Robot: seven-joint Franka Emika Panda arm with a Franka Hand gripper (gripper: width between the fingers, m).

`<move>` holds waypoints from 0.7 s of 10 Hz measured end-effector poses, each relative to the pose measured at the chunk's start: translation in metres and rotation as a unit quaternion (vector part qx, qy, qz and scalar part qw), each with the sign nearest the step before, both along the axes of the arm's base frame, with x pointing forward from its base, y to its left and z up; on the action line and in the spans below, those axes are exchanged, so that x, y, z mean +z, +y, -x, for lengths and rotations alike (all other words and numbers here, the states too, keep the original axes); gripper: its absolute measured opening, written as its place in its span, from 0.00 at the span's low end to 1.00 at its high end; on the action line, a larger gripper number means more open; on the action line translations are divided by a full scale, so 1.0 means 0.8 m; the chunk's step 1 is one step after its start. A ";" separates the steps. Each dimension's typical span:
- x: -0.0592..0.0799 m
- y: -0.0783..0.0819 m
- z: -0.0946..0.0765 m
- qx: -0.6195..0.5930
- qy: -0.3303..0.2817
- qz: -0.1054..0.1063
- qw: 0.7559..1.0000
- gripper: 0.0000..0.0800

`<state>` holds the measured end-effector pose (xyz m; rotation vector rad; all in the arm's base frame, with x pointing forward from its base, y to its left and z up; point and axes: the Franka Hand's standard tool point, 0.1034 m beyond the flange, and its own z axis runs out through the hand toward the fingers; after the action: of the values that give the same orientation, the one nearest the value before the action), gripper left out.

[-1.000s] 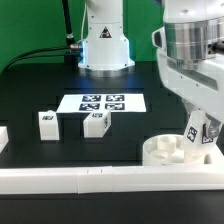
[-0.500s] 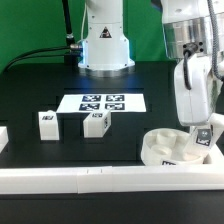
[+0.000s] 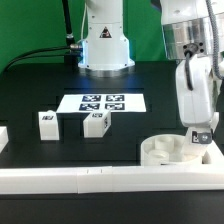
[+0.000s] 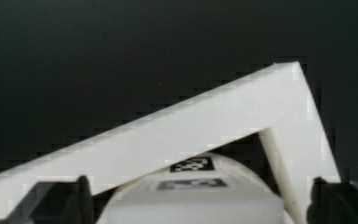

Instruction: Assemble stool

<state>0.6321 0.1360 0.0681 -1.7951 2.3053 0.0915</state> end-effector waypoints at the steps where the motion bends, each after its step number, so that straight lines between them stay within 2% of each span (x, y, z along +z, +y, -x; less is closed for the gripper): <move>1: 0.009 -0.002 -0.003 0.066 -0.016 0.005 0.998 0.80; 2: 0.018 -0.003 -0.005 0.118 -0.025 0.008 0.993 0.81; 4: 0.047 -0.008 -0.013 0.300 -0.045 0.012 0.953 0.81; 7: 0.044 -0.010 -0.017 0.398 -0.071 0.029 0.914 0.81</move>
Offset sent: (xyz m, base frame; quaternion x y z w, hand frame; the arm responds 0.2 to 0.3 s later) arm 0.0136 -0.0019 0.0505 -0.0582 -0.0715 -0.3936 0.9146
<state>0.6456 0.1282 0.1032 -2.5508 1.3600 0.0164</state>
